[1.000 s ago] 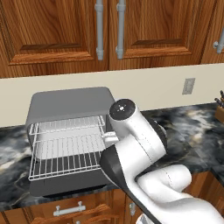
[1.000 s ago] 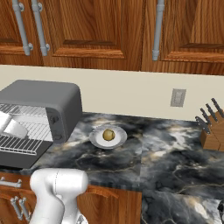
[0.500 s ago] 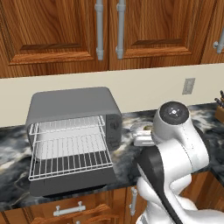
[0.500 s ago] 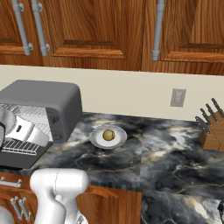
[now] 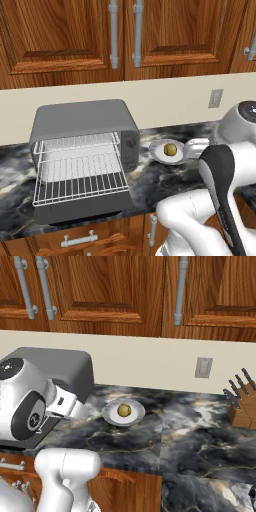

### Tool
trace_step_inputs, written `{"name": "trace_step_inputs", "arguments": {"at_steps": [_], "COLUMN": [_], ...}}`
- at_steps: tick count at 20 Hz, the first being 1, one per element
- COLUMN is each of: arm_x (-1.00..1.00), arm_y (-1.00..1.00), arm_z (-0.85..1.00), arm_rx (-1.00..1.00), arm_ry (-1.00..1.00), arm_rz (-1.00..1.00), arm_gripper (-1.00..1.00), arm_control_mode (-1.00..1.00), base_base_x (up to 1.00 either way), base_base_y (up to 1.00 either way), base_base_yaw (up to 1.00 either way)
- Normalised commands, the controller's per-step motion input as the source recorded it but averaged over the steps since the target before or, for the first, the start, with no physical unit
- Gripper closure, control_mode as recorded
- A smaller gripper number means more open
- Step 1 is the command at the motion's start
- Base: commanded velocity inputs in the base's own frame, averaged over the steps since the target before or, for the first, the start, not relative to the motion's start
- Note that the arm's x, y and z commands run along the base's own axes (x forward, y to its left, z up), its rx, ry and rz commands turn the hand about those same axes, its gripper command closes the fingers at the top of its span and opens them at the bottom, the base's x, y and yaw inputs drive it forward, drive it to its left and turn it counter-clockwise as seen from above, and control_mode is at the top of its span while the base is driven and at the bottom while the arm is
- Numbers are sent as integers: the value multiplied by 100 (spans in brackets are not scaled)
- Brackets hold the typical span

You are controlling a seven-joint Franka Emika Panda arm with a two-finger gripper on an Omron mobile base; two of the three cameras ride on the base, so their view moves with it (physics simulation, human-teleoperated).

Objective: Open the toaster oven door. Place the bread on the bottom rack in the toaster oven and place the chicken drumstick on the top rack.

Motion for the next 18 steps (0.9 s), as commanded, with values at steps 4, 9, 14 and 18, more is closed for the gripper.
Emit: {"name": "trace_step_inputs", "arguments": {"at_steps": [4, 9, 14, 18], "arm_x": [0, 23, 55, 50], "arm_y": [-51, -26, 0, 5], "arm_z": [-9, -19, -28, -43], "arm_rx": [4, 1, 3, 4], "arm_ry": [-5, -7, -5, -2], "arm_rz": [10, 8, 9, 9], "arm_gripper": [-100, -100, -100, -100], "arm_control_mode": [-100, -100, -100, -100], "base_base_x": [0, 0, 0, 0], "base_base_y": [0, 0, 0, 0], "base_base_yaw": [0, 0, 0, 0]}}
